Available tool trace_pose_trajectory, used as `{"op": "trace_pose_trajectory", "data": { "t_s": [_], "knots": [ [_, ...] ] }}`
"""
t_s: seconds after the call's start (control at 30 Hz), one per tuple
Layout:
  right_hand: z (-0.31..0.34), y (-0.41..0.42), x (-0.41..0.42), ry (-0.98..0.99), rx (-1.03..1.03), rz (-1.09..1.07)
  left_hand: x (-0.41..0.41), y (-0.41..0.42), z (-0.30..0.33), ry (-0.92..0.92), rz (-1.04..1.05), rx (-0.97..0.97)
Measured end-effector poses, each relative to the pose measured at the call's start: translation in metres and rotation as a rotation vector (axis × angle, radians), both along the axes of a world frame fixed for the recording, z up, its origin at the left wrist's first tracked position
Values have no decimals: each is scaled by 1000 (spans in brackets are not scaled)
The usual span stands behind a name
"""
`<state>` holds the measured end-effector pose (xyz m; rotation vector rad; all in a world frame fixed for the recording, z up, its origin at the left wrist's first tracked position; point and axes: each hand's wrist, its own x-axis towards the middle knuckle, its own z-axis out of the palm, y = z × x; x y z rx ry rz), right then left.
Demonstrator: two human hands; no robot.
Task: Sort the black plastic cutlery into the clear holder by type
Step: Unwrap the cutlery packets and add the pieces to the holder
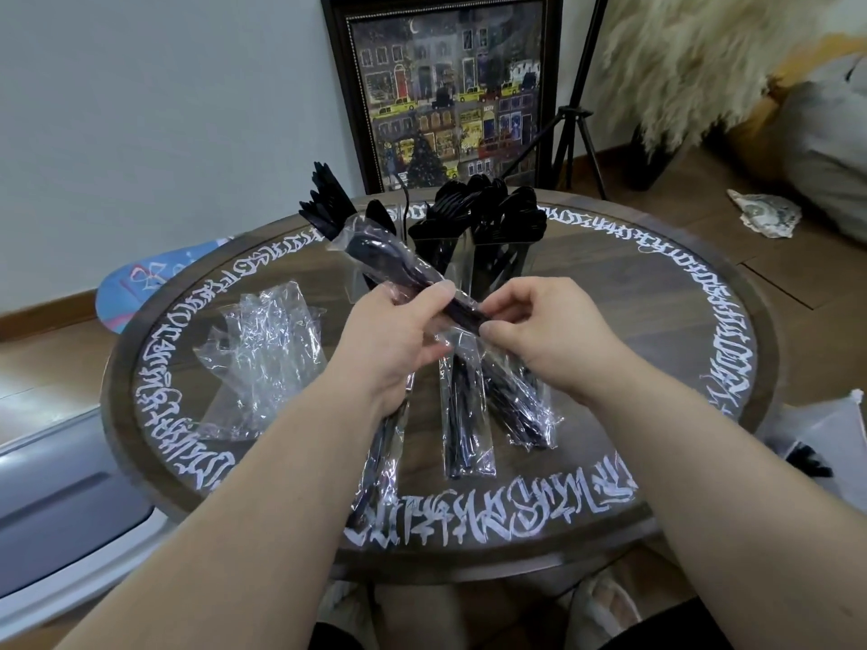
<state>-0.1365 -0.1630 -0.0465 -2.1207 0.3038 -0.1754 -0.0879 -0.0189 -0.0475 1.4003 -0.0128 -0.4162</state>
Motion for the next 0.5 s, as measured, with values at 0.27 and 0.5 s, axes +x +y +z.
{"op": "trace_pose_trajectory", "data": {
  "t_s": [0.27,0.5],
  "knots": [
    [-10,9,-14,-72,26,-106,3,7,1,19,90,7],
    [-11,21,1,-85,61,-82,3,13,1,27,90,-42]
  ]
}}
